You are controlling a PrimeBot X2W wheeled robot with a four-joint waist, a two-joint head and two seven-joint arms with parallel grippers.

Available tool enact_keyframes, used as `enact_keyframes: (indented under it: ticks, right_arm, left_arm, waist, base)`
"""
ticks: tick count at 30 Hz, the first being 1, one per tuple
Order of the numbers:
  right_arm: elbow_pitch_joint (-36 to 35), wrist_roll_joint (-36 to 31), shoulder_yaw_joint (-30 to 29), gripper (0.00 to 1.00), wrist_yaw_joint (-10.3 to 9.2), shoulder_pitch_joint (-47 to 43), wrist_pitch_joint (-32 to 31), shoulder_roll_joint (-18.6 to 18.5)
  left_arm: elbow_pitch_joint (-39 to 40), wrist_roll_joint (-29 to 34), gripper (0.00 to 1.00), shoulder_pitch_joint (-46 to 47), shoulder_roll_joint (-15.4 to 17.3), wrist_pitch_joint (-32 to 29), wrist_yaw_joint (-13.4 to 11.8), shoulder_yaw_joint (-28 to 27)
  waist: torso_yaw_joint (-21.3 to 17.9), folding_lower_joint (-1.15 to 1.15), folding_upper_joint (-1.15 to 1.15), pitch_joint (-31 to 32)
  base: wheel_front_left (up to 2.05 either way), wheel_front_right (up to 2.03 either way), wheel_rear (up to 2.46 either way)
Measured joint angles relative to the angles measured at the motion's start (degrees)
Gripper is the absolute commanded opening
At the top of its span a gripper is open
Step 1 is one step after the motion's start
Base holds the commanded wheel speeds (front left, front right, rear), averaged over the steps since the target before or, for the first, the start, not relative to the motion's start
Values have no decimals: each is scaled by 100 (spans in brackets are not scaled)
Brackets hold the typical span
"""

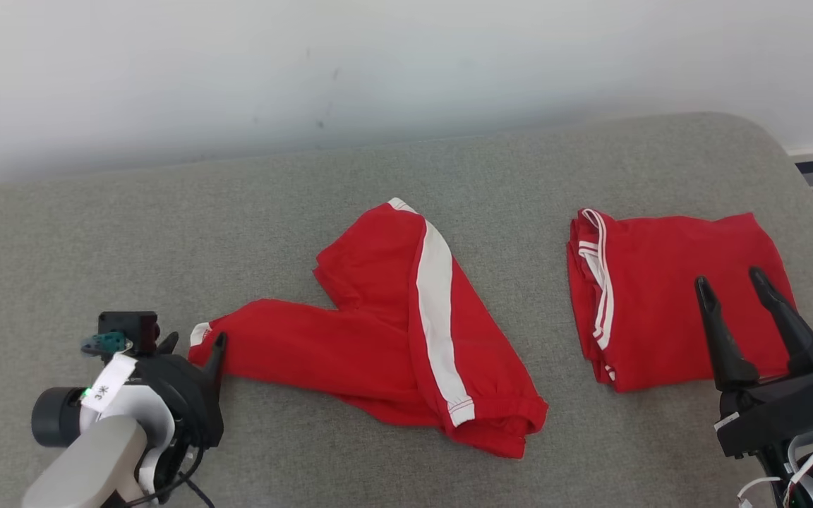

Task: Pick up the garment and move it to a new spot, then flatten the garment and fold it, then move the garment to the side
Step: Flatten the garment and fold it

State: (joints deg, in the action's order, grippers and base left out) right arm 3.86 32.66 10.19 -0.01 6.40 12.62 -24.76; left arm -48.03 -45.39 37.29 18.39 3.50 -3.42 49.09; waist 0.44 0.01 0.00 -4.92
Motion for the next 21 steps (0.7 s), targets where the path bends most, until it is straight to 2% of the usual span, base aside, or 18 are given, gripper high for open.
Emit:
enact_keyframes:
  ticks: [5, 6, 7, 8, 9, 10, 11, 19, 21]
  right_arm:
    - [-8, 0, -41, 100, 1, 30, -1, -53]
    - [-16, 0, -67, 100, 1, 30, -1, -70]
    - [-24, 0, -91, 100, 1, 30, -1, -88]
    - [-21, 0, -108, 100, 1, 32, -1, -104]
    - [-13, 0, -121, 100, 1, 36, -1, -109]
    - [-11, 0, -129, 100, 1, 42, -1, -112]
    - [-8, -1, -130, 100, 0, 56, -1, -112]
    - [12, -9, -3, 100, 11, 131, -1, -81]
    - [47, -10, 140, 100, 113, 178, -14, -29]
  left_arm:
    - [-154, -216, 100, 29, -158, -130, 162, -56]
    - [-170, -225, 93, 48, -218, -182, 207, -45]
    - [-174, -227, 93, 58, -272, -205, 253, -36]
    - [-185, -268, 68, 59, -335, -220, 280, -46]
    - [-219, -312, 32, 60, -387, -226, 304, -53]
    - [-247, -315, 7, 64, -416, -253, 335, -45]
    - [-279, -312, 0, 74, -422, -254, 344, -26]
    - [-425, -301, 0, 487, -385, -157, 445, -165]
    - [-427, -331, 0, 654, -311, -23, 443, -324]
  waist:
    - [-90, 0, 0, -102]
    - [-101, 0, 0, -124]
    - [-109, 0, 0, -147]
    - [-115, 0, 0, -169]
    - [-120, 0, 0, -186]
    - [-121, 0, 0, -197]
    - [-119, 0, 0, -203]
    - [13, 0, 0, -205]
    - [59, 0, 0, -188]
  base:
    - [0, 0, 0]
    - [0, 0, 0]
    - [0, 0, 0]
    - [0, 0, 0]
    - [0, 0, 0]
    - [0, 0, 0]
    - [0, 0, 0]
    - [0, 0, 0]
    - [0, 0, 0]
